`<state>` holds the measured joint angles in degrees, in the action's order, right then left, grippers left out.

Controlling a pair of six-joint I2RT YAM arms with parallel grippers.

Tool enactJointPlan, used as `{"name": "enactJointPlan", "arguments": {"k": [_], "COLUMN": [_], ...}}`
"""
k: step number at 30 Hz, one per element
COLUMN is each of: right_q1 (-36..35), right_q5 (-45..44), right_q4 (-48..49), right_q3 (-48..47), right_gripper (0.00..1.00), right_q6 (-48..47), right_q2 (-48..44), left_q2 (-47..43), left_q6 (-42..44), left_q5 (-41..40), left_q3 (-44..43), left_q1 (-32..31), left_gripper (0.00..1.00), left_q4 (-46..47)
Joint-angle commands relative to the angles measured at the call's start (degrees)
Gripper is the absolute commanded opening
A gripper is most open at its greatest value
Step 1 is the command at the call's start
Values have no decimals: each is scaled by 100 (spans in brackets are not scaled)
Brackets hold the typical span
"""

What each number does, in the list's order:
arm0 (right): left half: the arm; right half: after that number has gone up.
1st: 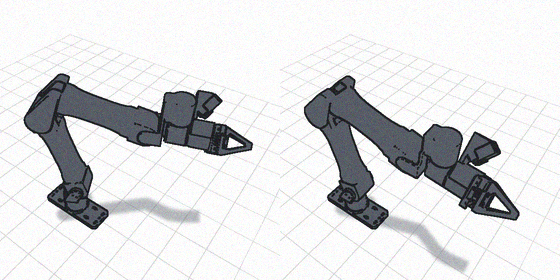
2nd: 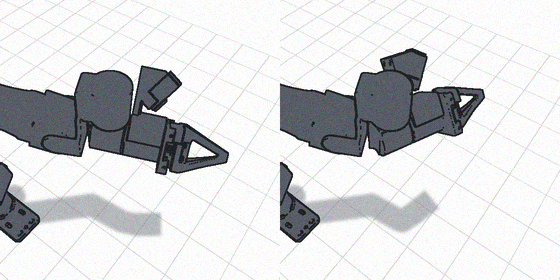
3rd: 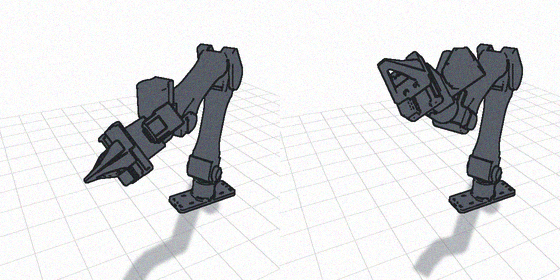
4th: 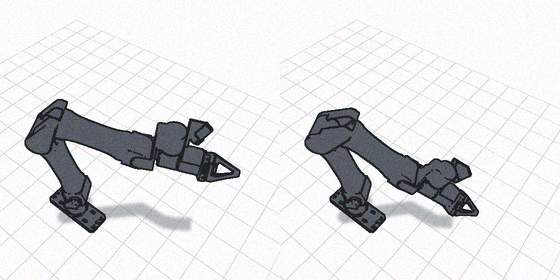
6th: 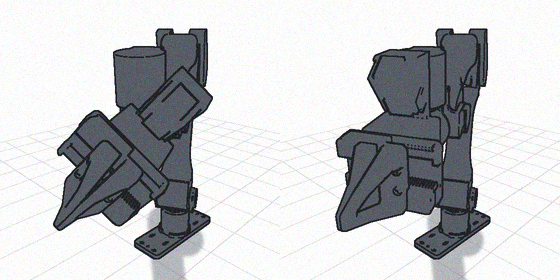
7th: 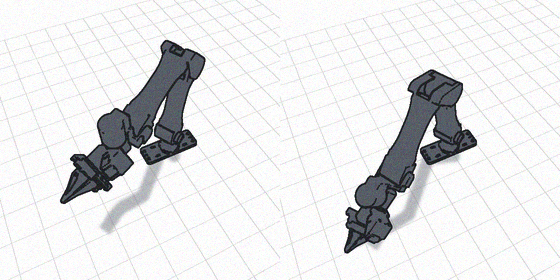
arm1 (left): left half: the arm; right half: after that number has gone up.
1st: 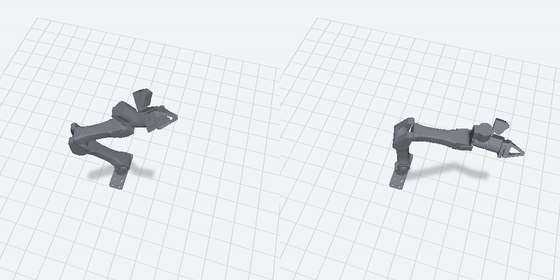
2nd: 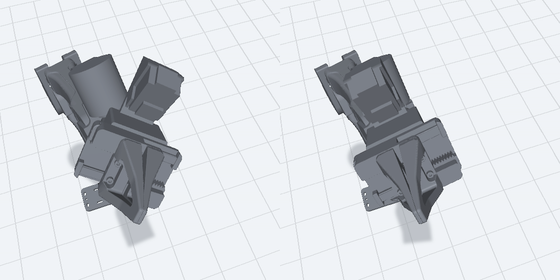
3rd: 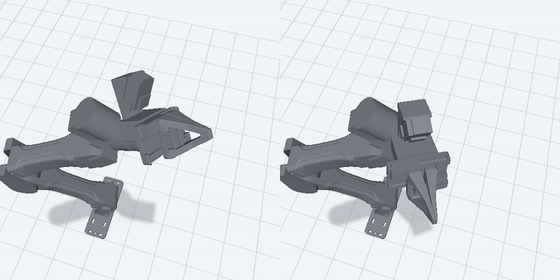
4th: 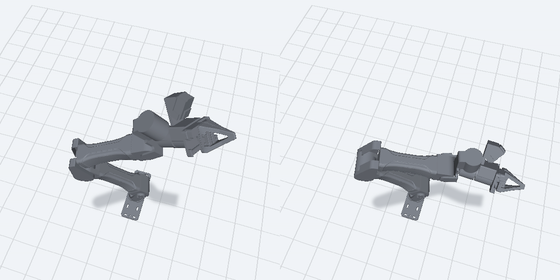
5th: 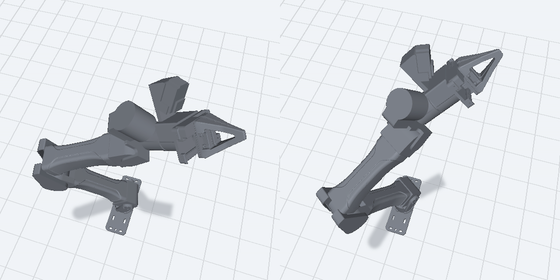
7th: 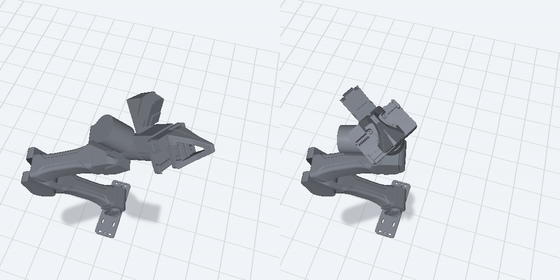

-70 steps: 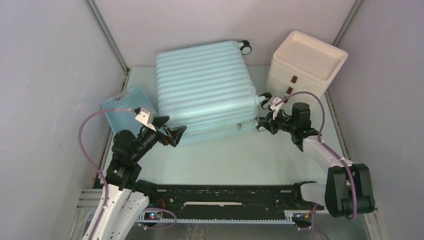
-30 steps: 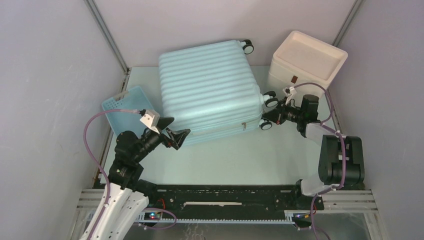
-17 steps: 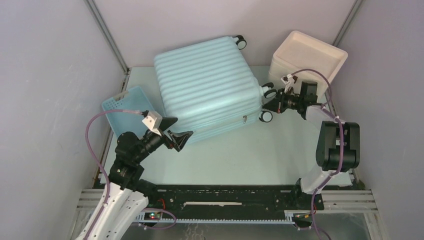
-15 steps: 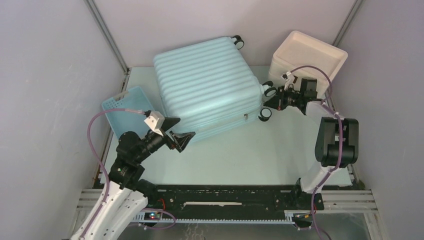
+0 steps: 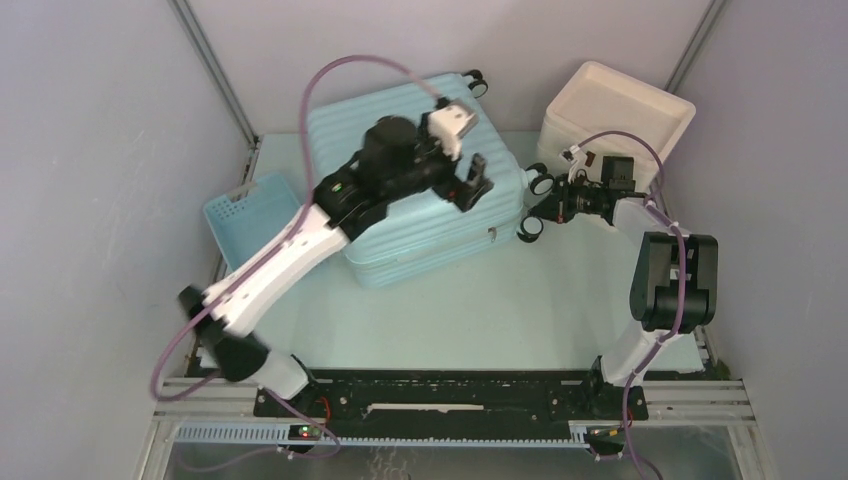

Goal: Open, take out, and arrange the luggage
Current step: Unzip the luggage at the center of the board.

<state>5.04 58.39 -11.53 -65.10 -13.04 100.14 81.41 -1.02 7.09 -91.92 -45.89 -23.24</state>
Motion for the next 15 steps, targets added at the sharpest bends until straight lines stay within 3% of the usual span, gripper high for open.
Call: {"name": "enactJointPlan", "arguments": {"k": [1,5,6,10,15], "right_q1": [47,89,93,107,111], "right_q5": [343,400,414,436,415], "right_q4": [-358,-330,-332,-341,-378], "right_q3": [-122,-86,-88,-90,-88], "right_gripper": [0,0,0,0,0], "right_q6": [-70,-41,-28,-17,-64], "right_q2": [-100,-117,-124,-148,-181], "left_q2": [1661,3503,3763,3999,4462], "left_q6": [918,1246,1313,1195,835], "left_q5": [-273,-178,-117,231,468], "left_q3": [-2190,-4926,-5196,-4852,-5083], "left_q1": [-186,-209,-205,-203,-225], "left_gripper": [96,97,97,100,99], "left_q4": [-1296,-2417,-2400,-1458,-844]}}
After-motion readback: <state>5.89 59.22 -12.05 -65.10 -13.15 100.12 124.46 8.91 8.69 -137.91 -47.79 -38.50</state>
